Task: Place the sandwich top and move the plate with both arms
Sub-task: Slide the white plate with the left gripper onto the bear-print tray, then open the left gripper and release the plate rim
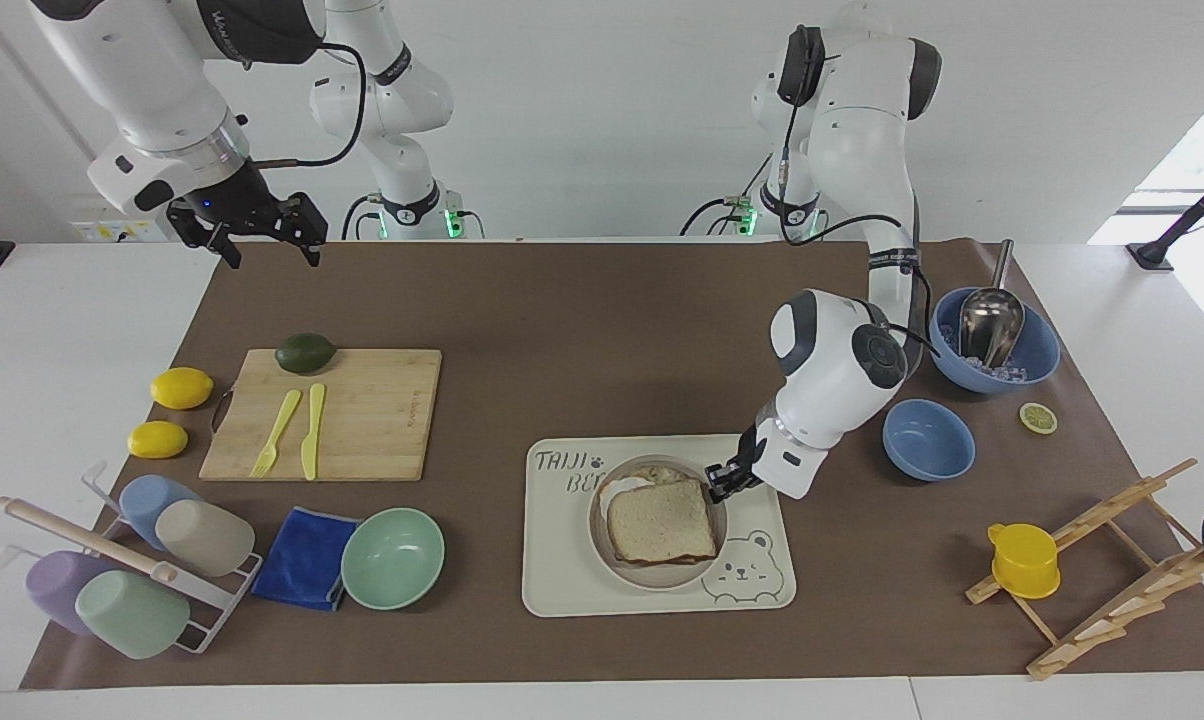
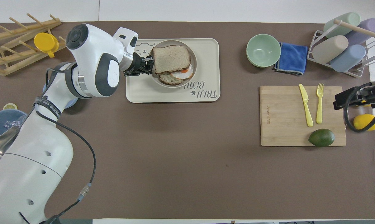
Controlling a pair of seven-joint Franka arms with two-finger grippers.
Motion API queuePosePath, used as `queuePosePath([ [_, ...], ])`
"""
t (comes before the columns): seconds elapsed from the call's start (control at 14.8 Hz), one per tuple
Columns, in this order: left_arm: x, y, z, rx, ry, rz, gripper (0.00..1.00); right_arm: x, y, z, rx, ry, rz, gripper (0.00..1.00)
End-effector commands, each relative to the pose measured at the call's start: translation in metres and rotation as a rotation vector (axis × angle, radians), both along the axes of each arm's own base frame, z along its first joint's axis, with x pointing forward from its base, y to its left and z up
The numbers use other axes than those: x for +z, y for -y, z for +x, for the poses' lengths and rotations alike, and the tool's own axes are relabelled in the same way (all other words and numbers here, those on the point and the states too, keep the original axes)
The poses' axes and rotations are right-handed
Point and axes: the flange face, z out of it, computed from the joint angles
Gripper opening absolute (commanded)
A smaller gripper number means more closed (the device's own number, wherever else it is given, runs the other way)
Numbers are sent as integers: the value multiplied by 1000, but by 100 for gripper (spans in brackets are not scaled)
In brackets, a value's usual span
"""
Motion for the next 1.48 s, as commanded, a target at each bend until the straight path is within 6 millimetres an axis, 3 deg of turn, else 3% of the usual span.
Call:
queuePosePath([
  [0.0,0,0,-11,9,26,2,0,0,2,-7,-6,-9,16,100],
  [0.07,0,-1,-11,10,26,2,0,1,2,-7,-6,-7,16,100],
  [0.13,0,-1,-11,5,28,3,21,0,2,-7,-6,-9,16,100],
  [0.2,0,-1,-11,-3,31,3,52,0,2,-7,-6,-9,16,100],
  [0.34,1,-1,-11,-8,29,3,100,1,2,-7,-6,-7,16,100],
  [0.61,7,-20,-3,-32,44,66,100,0,2,-7,-6,-9,16,100],
  [0.74,27,-47,6,-38,83,111,100,1,2,-7,-6,-7,16,100],
  [1.08,119,-110,2,-7,119,145,100,1,2,-7,-6,-7,16,100],
  [1.42,194,-156,-28,-82,109,271,100,0,2,-7,-6,-9,16,100],
])
